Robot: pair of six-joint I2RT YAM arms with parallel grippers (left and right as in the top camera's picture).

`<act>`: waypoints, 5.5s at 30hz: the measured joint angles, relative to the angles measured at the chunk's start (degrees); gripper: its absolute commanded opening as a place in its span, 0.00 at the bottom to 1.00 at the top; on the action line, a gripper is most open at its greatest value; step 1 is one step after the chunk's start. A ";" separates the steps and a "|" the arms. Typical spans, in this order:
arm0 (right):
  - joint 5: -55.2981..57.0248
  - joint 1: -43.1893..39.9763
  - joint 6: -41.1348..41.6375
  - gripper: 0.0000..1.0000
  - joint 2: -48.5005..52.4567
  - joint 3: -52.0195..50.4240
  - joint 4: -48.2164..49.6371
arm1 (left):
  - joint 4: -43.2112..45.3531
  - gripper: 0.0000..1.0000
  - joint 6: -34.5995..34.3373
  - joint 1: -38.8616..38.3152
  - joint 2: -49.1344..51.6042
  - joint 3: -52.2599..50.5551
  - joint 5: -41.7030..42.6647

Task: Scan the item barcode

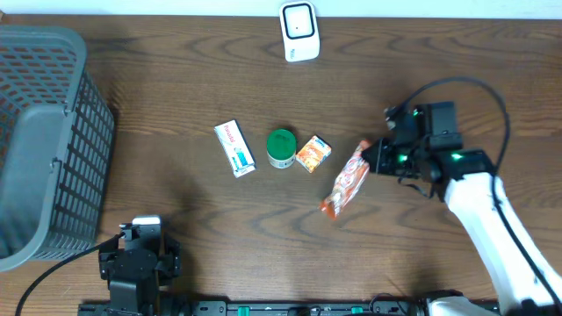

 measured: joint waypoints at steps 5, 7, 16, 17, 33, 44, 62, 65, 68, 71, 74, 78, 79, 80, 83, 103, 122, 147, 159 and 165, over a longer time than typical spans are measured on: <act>14.19 -0.02 -0.66 0.01 -2.67 2.34 -1.64 | 0.00 0.86 0.00 0.00 0.00 0.00 0.00; 20.28 -0.02 -0.79 0.02 -2.58 2.34 -1.29 | 0.00 0.86 0.00 0.00 0.00 0.00 0.00; 45.03 5.29 -6.51 0.02 -2.40 2.34 6.43 | 0.00 0.86 0.00 0.00 0.00 0.00 0.00; 47.39 6.78 -7.19 0.02 -2.34 2.34 7.41 | 0.02 0.86 0.00 0.00 0.00 0.00 0.02; 66.55 29.66 -20.74 0.01 20.06 2.36 9.62 | 0.00 0.86 0.00 0.00 0.00 0.00 0.00; 54.90 46.95 -14.53 0.56 20.41 2.36 8.13 | -0.02 0.86 0.00 0.00 0.00 0.00 0.00; 42.84 49.42 -0.26 0.01 7.69 2.38 4.79 | 0.02 0.86 0.00 0.00 0.00 0.00 0.00; 38.23 45.27 1.03 0.01 6.91 2.45 4.81 | 0.02 0.86 0.00 0.00 0.00 0.00 0.00; 30.99 39.95 1.81 0.01 7.82 2.45 4.63 | 0.00 0.86 0.00 0.00 0.00 0.00 0.00; 23.69 34.67 2.29 0.01 8.74 2.45 4.57 | 0.00 0.86 0.00 0.00 0.00 0.00 0.00; 12.52 27.08 2.27 0.01 10.60 2.45 4.63 | 0.02 0.86 0.00 0.00 0.00 0.00 0.00; -1.62 18.67 -0.68 0.01 14.01 2.45 4.74 | 0.02 0.86 0.00 0.00 0.00 0.00 0.00; -4.79 16.83 -1.62 0.01 15.13 2.45 4.74 | 0.00 0.86 0.00 0.00 0.00 0.00 0.00; -7.30 15.17 -2.45 0.01 16.33 2.45 4.68 | 0.00 0.86 0.00 0.00 0.00 0.00 0.00; -13.31 11.80 -4.98 0.01 20.17 2.45 4.68 | 0.02 0.86 0.00 0.00 0.00 0.00 0.00; -24.44 10.95 -11.43 0.01 35.91 2.64 11.43 | 0.00 0.86 0.00 0.00 0.00 0.00 0.00; -24.09 10.95 -11.34 0.01 28.85 2.89 5.62 | 0.02 0.86 0.00 0.00 0.00 0.00 0.00; -3.69 12.28 -3.17 0.01 16.87 -5.11 0.15 | 0.00 0.86 0.00 0.00 0.00 0.00 0.00; 0.15 18.43 3.17 0.01 20.87 -5.01 4.70 | 0.00 0.86 0.00 0.00 0.00 0.00 0.00; -1.88 19.85 4.42 0.01 22.47 -4.33 6.84 | 0.00 0.86 0.00 0.00 0.00 0.00 0.00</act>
